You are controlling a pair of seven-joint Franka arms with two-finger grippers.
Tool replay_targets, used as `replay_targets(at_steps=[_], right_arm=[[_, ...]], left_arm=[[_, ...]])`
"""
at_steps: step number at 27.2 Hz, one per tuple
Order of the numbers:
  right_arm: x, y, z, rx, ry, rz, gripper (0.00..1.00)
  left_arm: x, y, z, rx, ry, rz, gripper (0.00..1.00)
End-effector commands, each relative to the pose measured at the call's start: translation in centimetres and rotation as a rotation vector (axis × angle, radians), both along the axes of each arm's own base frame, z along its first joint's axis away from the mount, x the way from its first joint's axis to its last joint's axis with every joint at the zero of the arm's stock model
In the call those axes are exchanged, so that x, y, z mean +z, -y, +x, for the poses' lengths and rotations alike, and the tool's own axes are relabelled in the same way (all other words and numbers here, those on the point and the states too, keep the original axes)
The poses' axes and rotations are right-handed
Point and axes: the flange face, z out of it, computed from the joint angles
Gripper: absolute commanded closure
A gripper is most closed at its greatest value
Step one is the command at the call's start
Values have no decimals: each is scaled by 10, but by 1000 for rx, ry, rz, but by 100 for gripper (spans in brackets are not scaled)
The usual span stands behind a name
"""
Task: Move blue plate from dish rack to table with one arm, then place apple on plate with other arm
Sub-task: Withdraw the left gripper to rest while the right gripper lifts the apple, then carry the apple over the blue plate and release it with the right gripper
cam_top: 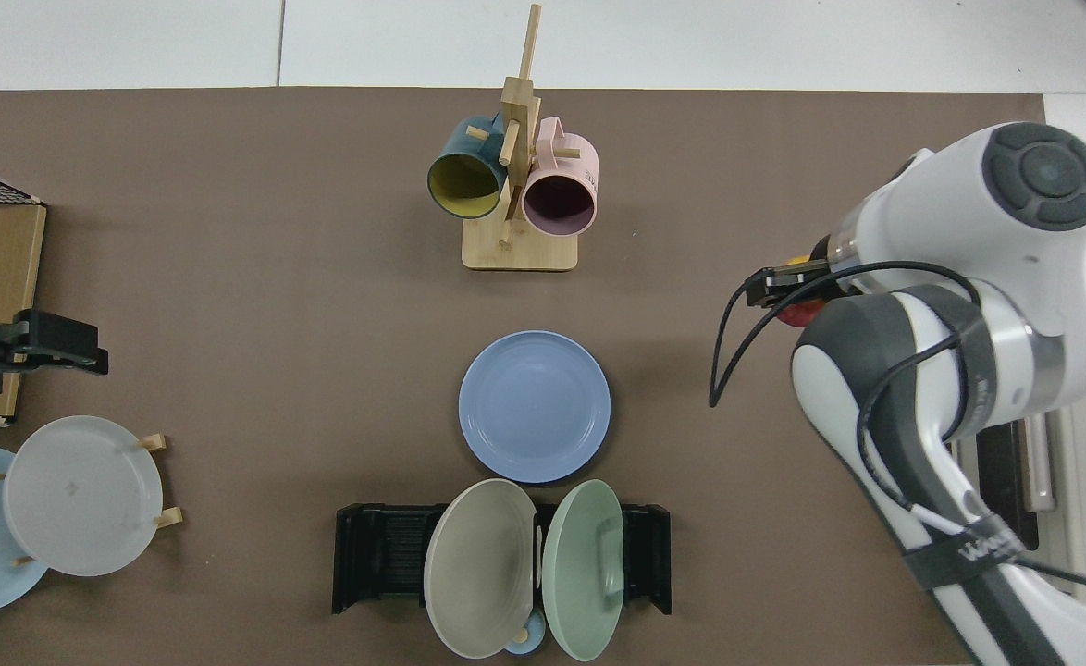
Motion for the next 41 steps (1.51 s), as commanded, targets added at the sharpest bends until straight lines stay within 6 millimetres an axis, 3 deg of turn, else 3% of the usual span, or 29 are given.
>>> replay_targets(at_steps=[1, 6, 14, 21, 25, 37, 38, 39, 40, 41], right_arm=[[-8, -59, -11, -73, -1, 16, 100], [-31, -122, -20, -110, 17, 20, 100], [-64, -197, -19, -161, 16, 14, 100], [-98, -244, -32, -188, 40, 42, 100], [-126, -248, -41, -180, 31, 32, 100], [-164, -247, -78, -209, -34, 26, 100], [-168, -244, -81, -218, -41, 34, 93], [-169, -243, -82, -228, -44, 44, 74], [-169, -242, -82, -238, -52, 49, 42], [-169, -242, -82, -237, -55, 48, 0]], left_arm=[[4, 6, 6, -27, -16, 12, 0], [3, 15, 5, -38, -18, 13, 0], [3, 18, 4, -41, -16, 10, 0], [3, 20, 4, -44, -16, 12, 0], [4, 22, 5, -47, -13, 12, 0], [6, 22, 4, -47, -10, 11, 0], [6, 23, 4, -49, -10, 11, 0], [6, 24, 4, -50, -10, 11, 0], [6, 23, 4, -49, -10, 11, 0], [7, 23, 3, -49, -9, 11, 0]])
